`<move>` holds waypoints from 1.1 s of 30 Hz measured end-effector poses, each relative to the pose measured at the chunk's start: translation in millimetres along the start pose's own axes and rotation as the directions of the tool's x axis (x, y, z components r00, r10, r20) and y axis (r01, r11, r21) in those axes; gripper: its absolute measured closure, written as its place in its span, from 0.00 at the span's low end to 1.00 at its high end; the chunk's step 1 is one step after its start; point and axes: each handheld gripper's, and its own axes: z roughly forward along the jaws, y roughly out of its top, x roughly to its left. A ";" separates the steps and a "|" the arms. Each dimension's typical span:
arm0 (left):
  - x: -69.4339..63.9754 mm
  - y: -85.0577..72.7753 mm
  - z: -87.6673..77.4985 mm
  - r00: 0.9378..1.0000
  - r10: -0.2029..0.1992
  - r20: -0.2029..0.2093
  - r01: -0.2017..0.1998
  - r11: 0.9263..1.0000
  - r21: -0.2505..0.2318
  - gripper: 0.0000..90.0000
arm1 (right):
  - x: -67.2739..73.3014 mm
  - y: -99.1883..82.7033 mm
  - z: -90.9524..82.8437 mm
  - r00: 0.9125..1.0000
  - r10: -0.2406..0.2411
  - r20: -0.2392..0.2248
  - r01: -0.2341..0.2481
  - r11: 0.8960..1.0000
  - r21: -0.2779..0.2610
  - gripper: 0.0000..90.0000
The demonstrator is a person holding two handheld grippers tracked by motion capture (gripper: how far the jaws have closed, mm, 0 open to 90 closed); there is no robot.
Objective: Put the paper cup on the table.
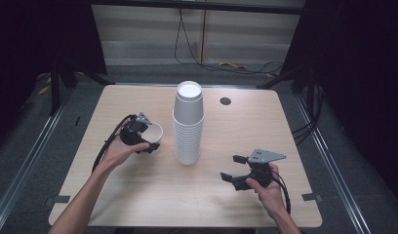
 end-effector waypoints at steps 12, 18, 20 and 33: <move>-0.1 -11.7 2.5 1.000 -0.015 -0.006 0.015 1.000 -0.015 0.16 | -0.6 0.0 -1.8 1.000 -0.003 0.013 0.003 1.000 -0.003 0.16; 1.4 -22.9 4.8 1.000 -0.015 0.001 0.015 1.000 -0.010 0.17 | 0.8 -0.5 -0.4 1.000 -0.008 0.007 0.008 1.000 0.001 0.16; 1.9 -25.3 4.9 1.000 -0.017 0.000 0.017 1.000 -0.018 0.17 | 1.0 -0.4 0.1 1.000 -0.005 0.007 0.005 1.000 0.004 0.16; 4.0 -44.9 -1.1 1.000 -0.011 -0.007 0.011 0.997 -0.070 0.17 | -0.2 -0.4 -1.2 1.000 -0.004 0.019 0.004 1.000 -0.001 0.16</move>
